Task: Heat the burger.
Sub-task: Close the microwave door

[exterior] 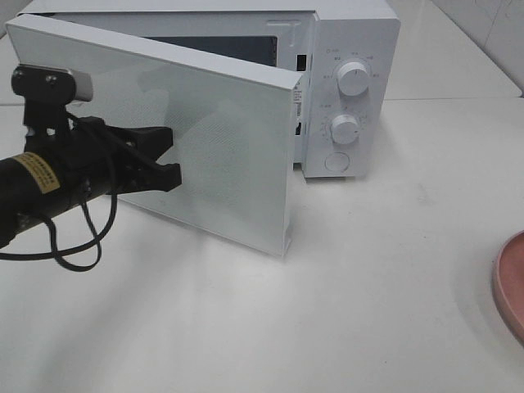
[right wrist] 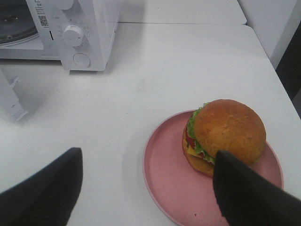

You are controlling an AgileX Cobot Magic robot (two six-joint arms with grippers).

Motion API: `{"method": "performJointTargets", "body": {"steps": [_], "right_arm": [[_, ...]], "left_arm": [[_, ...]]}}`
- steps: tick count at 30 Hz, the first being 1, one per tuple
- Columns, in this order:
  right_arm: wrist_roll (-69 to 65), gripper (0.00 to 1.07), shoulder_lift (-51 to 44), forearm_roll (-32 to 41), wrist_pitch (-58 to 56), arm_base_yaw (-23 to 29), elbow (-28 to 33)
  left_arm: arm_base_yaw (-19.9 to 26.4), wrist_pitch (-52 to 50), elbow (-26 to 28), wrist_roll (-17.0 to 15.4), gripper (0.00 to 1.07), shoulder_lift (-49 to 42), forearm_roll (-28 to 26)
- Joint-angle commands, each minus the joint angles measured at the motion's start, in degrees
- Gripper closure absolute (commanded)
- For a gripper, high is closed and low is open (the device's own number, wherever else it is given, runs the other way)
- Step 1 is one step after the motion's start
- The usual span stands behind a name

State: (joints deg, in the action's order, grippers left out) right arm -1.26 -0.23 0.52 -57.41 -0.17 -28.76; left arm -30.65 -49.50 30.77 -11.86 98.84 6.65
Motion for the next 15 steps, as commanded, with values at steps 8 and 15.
{"method": "performJointTargets", "body": {"steps": [8,15], "right_arm": [[0.80,0.31,-1.55,0.23,0.46,-0.46,0.17],[0.80,0.31,-1.55,0.23,0.46,-0.46,0.17]], "left_arm": [[-3.61,6.70,12.09,0.11,1.07,4.93,-2.23],[-3.61,9.91,17.99,0.06,1.07,7.39,-3.21]]}}
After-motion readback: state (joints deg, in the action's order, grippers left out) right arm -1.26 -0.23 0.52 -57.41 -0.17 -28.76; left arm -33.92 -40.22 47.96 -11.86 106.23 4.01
